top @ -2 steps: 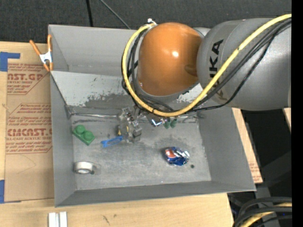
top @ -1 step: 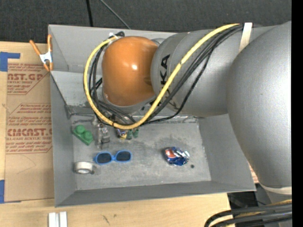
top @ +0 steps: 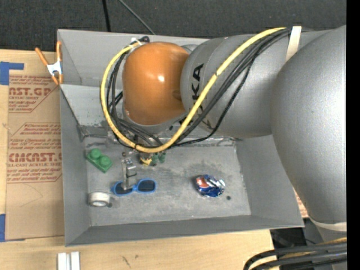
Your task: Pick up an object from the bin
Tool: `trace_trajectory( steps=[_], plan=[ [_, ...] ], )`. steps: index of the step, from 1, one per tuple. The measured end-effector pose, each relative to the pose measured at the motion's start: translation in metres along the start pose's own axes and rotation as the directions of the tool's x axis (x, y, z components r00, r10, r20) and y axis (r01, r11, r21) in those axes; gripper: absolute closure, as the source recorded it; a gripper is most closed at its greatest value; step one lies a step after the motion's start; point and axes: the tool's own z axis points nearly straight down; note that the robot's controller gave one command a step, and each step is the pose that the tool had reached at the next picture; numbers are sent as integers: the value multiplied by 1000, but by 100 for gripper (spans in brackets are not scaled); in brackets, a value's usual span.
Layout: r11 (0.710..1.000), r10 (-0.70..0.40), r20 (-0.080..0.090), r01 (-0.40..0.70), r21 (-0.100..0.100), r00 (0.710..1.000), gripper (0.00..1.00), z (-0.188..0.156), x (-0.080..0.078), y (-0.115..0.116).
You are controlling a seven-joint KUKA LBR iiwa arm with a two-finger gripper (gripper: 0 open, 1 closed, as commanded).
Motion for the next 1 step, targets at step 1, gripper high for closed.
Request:
trace_trajectory(
  steps=[1],
  plan=[
    [972, -234, -9, 234, -1, 972, 0, 120, 45, -26]
  ],
)
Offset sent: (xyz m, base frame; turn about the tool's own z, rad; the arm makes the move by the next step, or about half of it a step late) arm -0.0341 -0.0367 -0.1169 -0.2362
